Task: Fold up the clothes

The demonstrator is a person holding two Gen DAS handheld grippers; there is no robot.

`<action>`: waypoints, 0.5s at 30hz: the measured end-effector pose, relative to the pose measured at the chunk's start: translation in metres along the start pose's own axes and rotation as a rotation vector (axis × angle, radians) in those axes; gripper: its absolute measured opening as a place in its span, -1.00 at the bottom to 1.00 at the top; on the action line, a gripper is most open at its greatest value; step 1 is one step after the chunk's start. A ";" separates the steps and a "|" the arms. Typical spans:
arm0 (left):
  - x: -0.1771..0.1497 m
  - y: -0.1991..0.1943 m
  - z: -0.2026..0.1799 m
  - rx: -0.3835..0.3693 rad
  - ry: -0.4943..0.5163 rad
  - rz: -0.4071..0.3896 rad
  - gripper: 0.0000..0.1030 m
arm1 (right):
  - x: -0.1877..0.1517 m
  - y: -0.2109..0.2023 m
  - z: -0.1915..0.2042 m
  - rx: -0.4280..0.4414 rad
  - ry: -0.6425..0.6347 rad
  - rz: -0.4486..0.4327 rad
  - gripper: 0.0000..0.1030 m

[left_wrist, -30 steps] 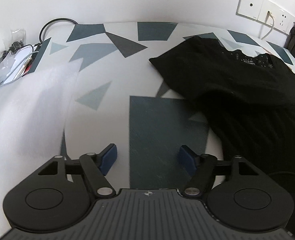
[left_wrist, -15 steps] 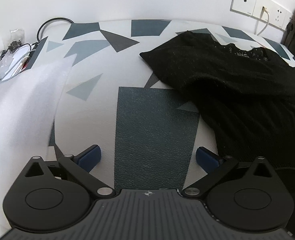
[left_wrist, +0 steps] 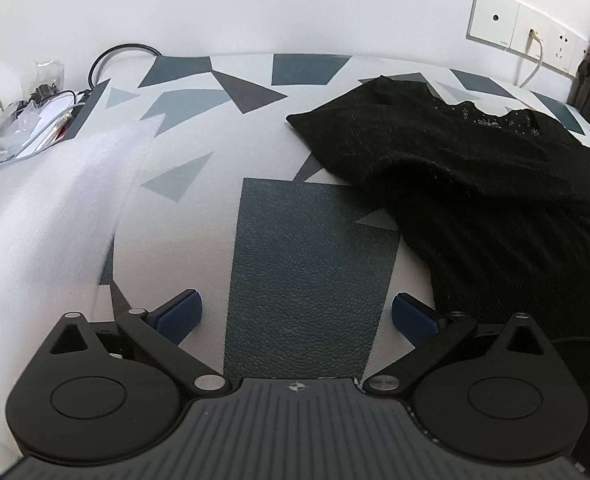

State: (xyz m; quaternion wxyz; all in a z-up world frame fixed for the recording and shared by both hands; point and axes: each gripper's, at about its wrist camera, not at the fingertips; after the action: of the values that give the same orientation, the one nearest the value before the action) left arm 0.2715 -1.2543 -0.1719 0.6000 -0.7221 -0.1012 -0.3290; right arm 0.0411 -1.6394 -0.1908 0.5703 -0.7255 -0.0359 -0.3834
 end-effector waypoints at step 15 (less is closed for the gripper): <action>-0.002 -0.001 -0.003 0.021 -0.030 -0.016 1.00 | -0.003 0.001 0.001 0.001 -0.006 -0.017 0.99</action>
State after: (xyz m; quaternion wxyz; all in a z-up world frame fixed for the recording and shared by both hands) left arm 0.2681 -1.2558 -0.1721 0.6035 -0.7198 -0.1195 -0.3216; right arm 0.0402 -1.6381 -0.1937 0.5673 -0.7261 -0.0440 -0.3859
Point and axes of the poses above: each gripper's, at about its wrist camera, not at the fingertips, and y roughly the way its jaws point, z to its left, x to its top, and after that the axes turned 7 degrees about -y, right-handed
